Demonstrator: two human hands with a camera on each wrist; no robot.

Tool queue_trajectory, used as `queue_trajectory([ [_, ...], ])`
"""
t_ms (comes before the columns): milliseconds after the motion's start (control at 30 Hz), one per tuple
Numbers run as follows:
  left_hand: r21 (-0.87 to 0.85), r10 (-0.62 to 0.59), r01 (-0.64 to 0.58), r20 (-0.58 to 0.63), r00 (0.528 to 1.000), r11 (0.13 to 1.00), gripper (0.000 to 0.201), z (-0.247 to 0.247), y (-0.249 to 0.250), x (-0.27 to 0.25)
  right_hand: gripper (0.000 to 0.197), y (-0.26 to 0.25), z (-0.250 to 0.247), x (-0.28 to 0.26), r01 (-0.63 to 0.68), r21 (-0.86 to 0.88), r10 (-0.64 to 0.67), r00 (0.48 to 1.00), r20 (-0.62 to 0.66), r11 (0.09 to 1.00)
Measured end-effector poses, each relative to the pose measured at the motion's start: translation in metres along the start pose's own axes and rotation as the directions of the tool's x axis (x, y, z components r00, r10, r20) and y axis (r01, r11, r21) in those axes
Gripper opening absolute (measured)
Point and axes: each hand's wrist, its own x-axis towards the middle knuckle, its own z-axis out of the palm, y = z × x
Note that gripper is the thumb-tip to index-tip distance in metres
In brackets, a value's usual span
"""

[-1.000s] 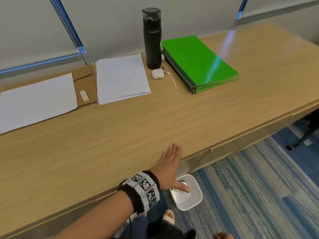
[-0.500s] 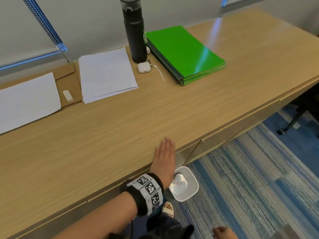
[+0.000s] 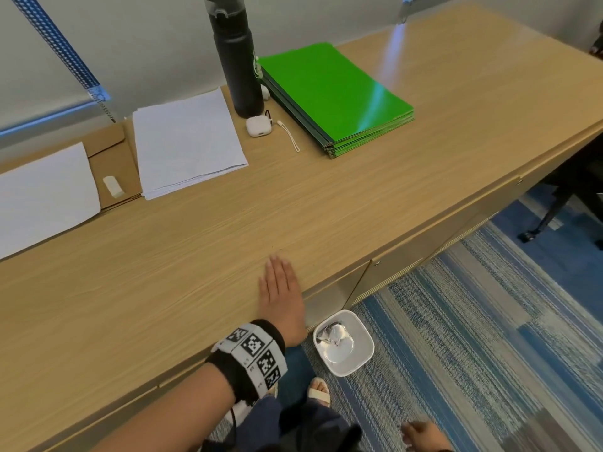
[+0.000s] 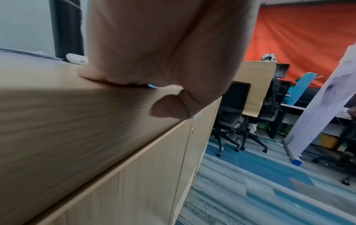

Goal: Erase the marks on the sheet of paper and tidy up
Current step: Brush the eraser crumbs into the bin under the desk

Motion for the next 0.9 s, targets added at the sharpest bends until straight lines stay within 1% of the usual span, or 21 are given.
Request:
queue_trajectory([
  [100,0.016,0.000,0.001,-0.053,0.999,1.000,0.099,0.008,0.006,0.002,0.024,0.001,0.000,0.001,-0.005,-0.001,0.005,1.000,-0.013,1.000],
  [167,0.043,0.060,-0.057,-0.068,0.996,0.997,0.103,0.012,0.014,0.002,0.023,-0.002,0.000,0.002,-0.007,-0.006,0.007,1.000,-0.014,1.000],
  [233,0.069,0.151,-0.146,-0.076,0.986,0.987,0.105,0.018,0.027,0.003,0.022,-0.004,0.000,0.005,0.005,0.003,-0.005,1.000,-0.006,1.000],
  [300,0.070,0.275,-0.271,-0.052,0.960,0.960,0.104,0.022,0.041,0.004,0.024,-0.007,0.001,0.006,0.009,0.007,-0.009,1.000,0.010,1.000],
  [367,-0.029,0.394,-0.394,-0.009,0.919,0.919,0.097,0.020,0.052,0.005,0.025,-0.010,0.002,0.007,0.014,0.017,-0.014,1.000,0.011,1.000],
  [400,-0.091,0.440,-0.439,-0.019,0.898,0.894,0.094,0.015,0.054,0.005,0.028,-0.011,0.002,0.007,0.021,0.021,-0.021,1.000,0.006,1.000],
  [433,-0.151,0.465,-0.468,-0.059,0.883,0.871,0.090,0.011,0.054,0.006,0.030,-0.011,0.003,0.007,0.027,0.022,-0.027,1.000,-0.001,0.999],
  [467,-0.217,0.463,-0.479,-0.125,0.878,0.851,0.086,0.005,0.051,0.007,0.032,-0.011,0.003,0.006,0.026,0.028,-0.026,1.000,-0.006,0.999],
  [500,-0.292,0.426,-0.469,-0.202,0.882,0.833,0.080,-0.002,0.046,0.009,0.033,-0.010,0.003,0.006,0.025,0.036,-0.024,1.000,-0.012,0.999],
  [533,-0.377,0.349,-0.442,-0.292,0.891,0.814,0.070,-0.010,0.039,0.011,0.033,-0.009,0.002,0.006,0.022,0.038,-0.022,1.000,-0.014,0.999],
  [567,-0.465,0.236,-0.403,-0.377,0.896,0.788,0.059,-0.017,0.032,0.014,0.033,-0.007,0.001,0.006,0.017,0.042,-0.016,1.000,-0.017,0.999],
  [600,-0.538,0.120,-0.365,-0.436,0.892,0.760,0.046,-0.025,0.024,0.017,0.033,-0.005,0.001,0.005,0.013,0.050,-0.012,1.000,-0.019,0.999],
  [633,-0.590,0.032,-0.339,-0.468,0.883,0.732,0.033,-0.032,0.017,0.021,0.034,-0.004,0.000,0.005,0.012,0.058,-0.010,1.000,-0.028,0.998],
  [667,-0.598,-0.014,-0.321,-0.486,0.874,0.734,0.022,-0.038,0.011,0.024,0.035,-0.003,0.000,0.004,0.015,0.069,-0.012,0.999,-0.038,0.998],
  [700,-0.571,-0.025,-0.304,-0.495,0.868,0.763,0.016,-0.041,0.007,0.026,0.035,-0.003,-0.001,0.004,0.015,0.077,-0.011,0.999,-0.046,0.997],
  [733,-0.531,-0.018,-0.292,-0.503,0.864,0.796,0.017,-0.043,0.003,0.026,0.034,-0.003,-0.002,0.003,0.012,0.079,-0.008,0.999,-0.054,0.997],
  [767,-0.508,-0.008,-0.294,-0.510,0.860,0.810,0.018,-0.043,0.000,0.027,0.032,-0.002,-0.002,0.003,0.014,0.072,-0.010,0.998,-0.057,0.997],
  [833,-0.507,0.034,-0.357,-0.540,0.841,0.784,0.016,-0.040,-0.007,0.031,0.026,-0.003,-0.003,0.004,0.017,0.023,-0.016,0.999,-0.044,1.000],
  [867,-0.492,0.050,-0.366,-0.543,0.838,0.790,0.026,-0.038,-0.012,0.033,0.023,-0.004,-0.003,0.003,0.018,-0.002,-0.018,0.999,-0.038,1.000],
  [900,-0.469,0.050,-0.351,-0.541,0.840,0.810,0.038,-0.037,-0.018,0.036,0.023,-0.005,-0.002,0.004,0.022,-0.014,-0.023,0.999,-0.036,1.000],
])
